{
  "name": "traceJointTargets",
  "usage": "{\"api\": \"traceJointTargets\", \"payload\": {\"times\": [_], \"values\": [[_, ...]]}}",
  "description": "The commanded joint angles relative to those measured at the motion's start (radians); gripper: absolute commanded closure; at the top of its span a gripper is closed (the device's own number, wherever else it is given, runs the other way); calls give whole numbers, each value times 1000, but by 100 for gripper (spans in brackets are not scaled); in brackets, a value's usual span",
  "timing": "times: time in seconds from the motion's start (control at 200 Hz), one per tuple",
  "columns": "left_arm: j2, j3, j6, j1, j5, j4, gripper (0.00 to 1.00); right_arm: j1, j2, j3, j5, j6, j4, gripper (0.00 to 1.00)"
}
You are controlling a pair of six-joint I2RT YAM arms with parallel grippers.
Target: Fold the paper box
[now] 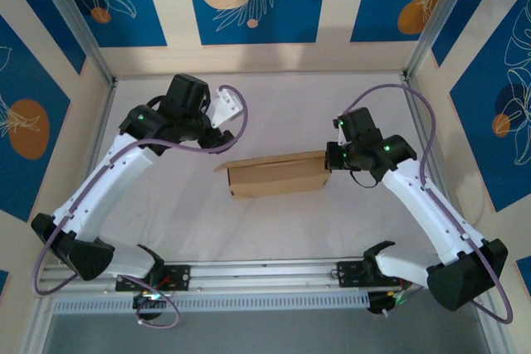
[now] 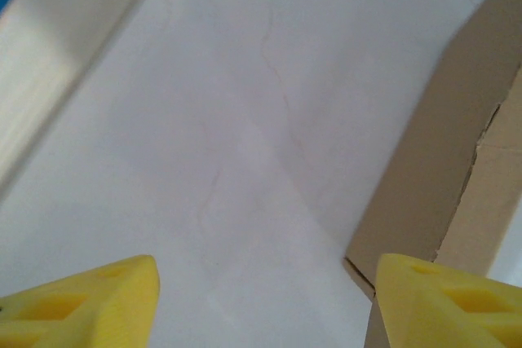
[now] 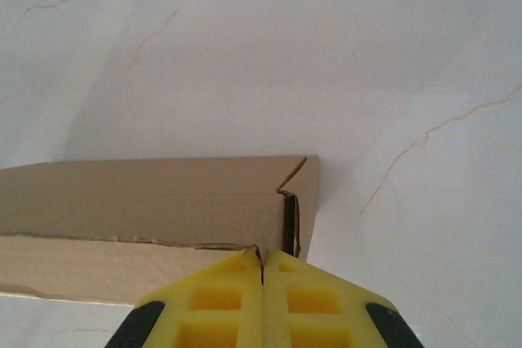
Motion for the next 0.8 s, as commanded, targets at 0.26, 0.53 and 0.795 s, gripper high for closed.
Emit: {"api": "traceJointTargets", "payload": {"times": [0.26, 0.53, 0.795], "values": [[-112, -151, 101, -2, 139, -194, 36, 1, 16, 45, 12, -28, -17, 100], [-166, -261, 226, -1, 200, -209, 33, -1, 39, 63, 14, -26, -25, 100], [-102, -264, 257, 1, 198, -144, 41, -6, 35, 61, 5, -26, -25, 100]]}}
